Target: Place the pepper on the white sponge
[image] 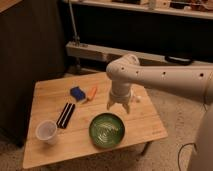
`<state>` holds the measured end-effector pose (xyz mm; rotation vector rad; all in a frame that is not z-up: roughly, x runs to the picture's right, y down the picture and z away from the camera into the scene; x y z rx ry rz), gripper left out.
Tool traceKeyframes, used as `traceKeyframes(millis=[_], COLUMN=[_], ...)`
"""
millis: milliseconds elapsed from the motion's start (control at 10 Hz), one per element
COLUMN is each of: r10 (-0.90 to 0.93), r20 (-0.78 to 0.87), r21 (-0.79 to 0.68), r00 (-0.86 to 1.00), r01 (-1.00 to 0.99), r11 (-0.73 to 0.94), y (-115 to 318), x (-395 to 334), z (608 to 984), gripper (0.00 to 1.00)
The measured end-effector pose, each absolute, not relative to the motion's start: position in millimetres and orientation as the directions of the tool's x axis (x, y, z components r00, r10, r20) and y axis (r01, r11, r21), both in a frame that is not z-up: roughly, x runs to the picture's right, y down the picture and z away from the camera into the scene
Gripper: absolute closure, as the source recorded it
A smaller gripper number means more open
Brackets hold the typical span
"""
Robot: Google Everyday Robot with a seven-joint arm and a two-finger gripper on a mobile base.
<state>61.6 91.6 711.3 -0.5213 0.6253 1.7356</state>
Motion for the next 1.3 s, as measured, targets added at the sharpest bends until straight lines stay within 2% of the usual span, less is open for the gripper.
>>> traceKeyframes(millis=[600,800,1100,1300], r10=[0.731,0.73,0.734,0.745], r20=[-0.627,-0.613,-0.585,-0.57], r21=[0.149,0.137,0.085,0.049], r00=[-0.271,-0.303,-0.345,-0.348], r01=[-0.962,-0.95,-0.926,-0.919], r11=[-0.229,-0.279,-0.368,-0.391], y=[83,55,-13,-36], x=[59,49,25,-2], z=[719,743,797,819], gripper=[0.35,0.35,0.35,0.35])
